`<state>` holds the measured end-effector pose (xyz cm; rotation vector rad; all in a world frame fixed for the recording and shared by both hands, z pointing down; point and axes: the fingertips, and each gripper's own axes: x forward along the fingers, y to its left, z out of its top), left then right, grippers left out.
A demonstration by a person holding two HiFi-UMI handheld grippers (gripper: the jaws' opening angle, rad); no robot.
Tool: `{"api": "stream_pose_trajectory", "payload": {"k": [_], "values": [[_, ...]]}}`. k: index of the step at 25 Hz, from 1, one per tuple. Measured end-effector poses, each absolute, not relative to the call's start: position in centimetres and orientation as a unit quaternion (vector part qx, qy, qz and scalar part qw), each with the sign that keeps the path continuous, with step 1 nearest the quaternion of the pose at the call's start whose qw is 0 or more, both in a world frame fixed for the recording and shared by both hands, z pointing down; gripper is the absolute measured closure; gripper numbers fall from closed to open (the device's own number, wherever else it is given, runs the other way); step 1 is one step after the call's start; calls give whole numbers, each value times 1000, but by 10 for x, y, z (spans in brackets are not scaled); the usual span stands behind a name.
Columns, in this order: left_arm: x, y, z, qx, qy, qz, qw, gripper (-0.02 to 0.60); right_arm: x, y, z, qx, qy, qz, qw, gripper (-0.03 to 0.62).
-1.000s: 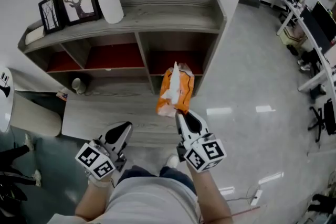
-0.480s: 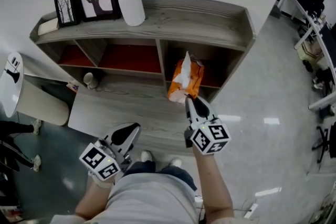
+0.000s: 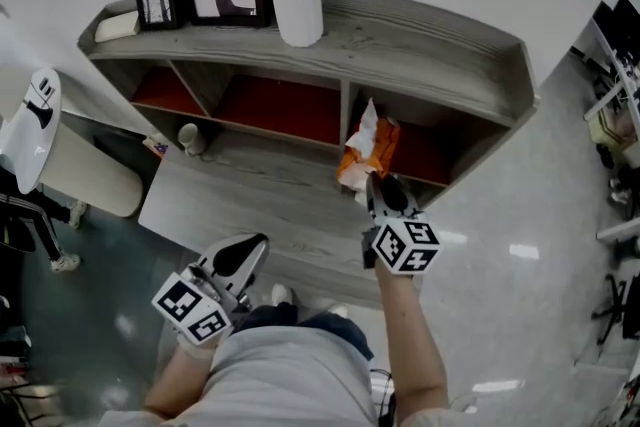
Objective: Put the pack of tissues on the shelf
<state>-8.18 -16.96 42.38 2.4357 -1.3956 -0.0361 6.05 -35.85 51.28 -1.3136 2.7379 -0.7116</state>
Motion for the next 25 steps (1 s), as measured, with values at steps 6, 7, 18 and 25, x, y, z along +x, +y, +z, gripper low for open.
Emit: {"api": "stream_pose_trajectory", "payload": {"k": [6,7,18,25], "values": [[-91,-170,429,847,-504,-13,171,565,60,-378,530,-437,868,-235,1,543],[-92,-170,429,846,-505,-13,171,565,61,-381,531,-439,867,-236,2,543],[-92,-175,430,845,-506,-15,171,565,64,-387,532,-445,864,-237,9,539],[-92,-177,428,849,-500,-20,171,565,69,-387,530,-459,855,-241,10,419]]}}
